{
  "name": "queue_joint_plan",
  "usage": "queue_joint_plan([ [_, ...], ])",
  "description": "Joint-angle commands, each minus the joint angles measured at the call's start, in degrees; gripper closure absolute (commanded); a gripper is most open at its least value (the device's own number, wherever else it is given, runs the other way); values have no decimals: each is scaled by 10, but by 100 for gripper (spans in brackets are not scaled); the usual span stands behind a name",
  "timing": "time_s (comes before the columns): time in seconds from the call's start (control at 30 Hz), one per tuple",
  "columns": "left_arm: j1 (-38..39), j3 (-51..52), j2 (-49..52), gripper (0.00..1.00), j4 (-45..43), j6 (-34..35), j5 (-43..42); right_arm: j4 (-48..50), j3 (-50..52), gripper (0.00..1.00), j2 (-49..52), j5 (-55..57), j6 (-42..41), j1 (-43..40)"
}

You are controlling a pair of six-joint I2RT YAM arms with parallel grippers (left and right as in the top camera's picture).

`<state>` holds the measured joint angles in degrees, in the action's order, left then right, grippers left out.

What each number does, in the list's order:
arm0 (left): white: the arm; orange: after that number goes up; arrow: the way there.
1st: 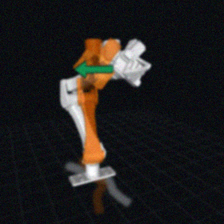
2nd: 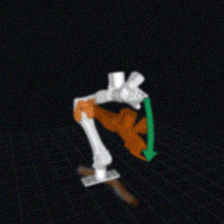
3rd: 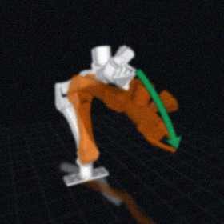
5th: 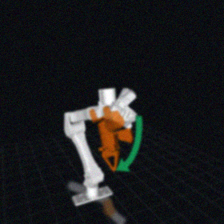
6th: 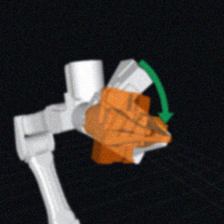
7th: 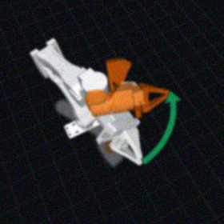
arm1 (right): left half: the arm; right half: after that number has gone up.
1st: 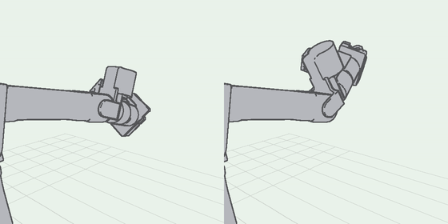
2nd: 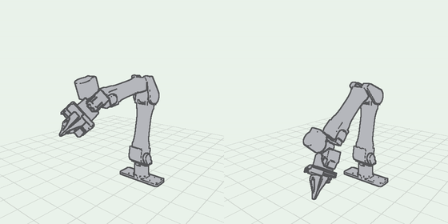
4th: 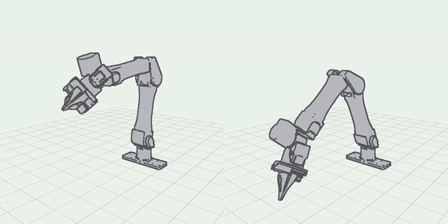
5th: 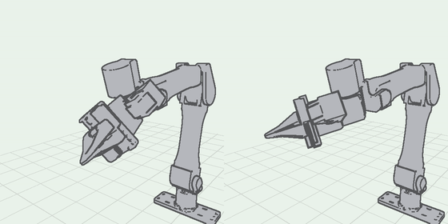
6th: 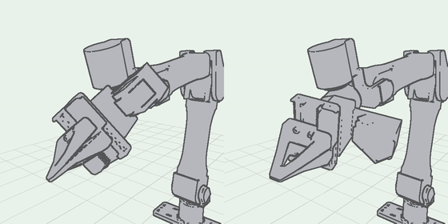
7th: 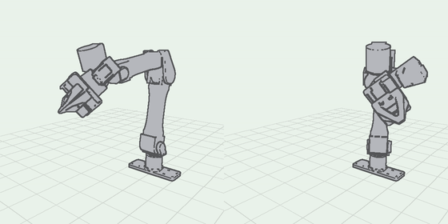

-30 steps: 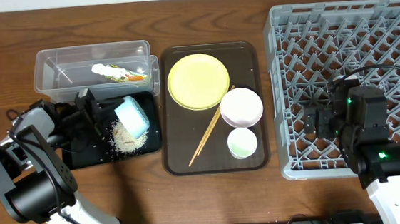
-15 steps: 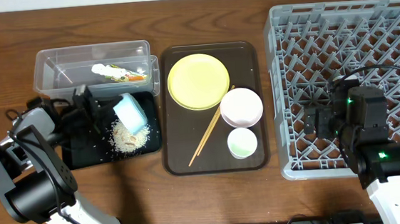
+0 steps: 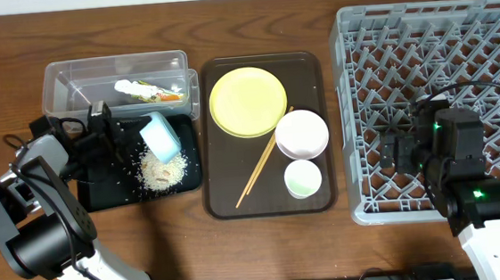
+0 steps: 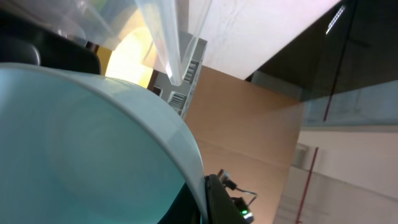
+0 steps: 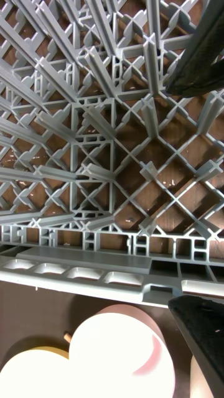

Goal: Sort waste into correct bins and load items into the dishwasher rack
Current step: 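Tip the blue bowl over the black tray to dump the rice, then return the emptied blue bowl to the brown tray with the left gripper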

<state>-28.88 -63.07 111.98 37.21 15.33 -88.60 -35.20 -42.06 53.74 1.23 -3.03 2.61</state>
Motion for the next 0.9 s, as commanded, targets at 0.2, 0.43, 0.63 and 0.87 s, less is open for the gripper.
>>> queue_joint_plan([
  [0.2, 35, 2, -94, 94, 14, -49, 1, -1, -12, 1, -1, -2, -8, 8],
  [0.43, 177, 2, -234, 94, 17, -48, 323, -1, -12, 1, -1, -2, -8, 8],
  [0.63, 360, 2, -252, 94, 17, -48, 553, -1, -12, 1, -1, -2, -8, 8],
  [0.87, 522, 2, -213, 94, 12, -48, 740, -1, -12, 1, -1, -2, -8, 8],
])
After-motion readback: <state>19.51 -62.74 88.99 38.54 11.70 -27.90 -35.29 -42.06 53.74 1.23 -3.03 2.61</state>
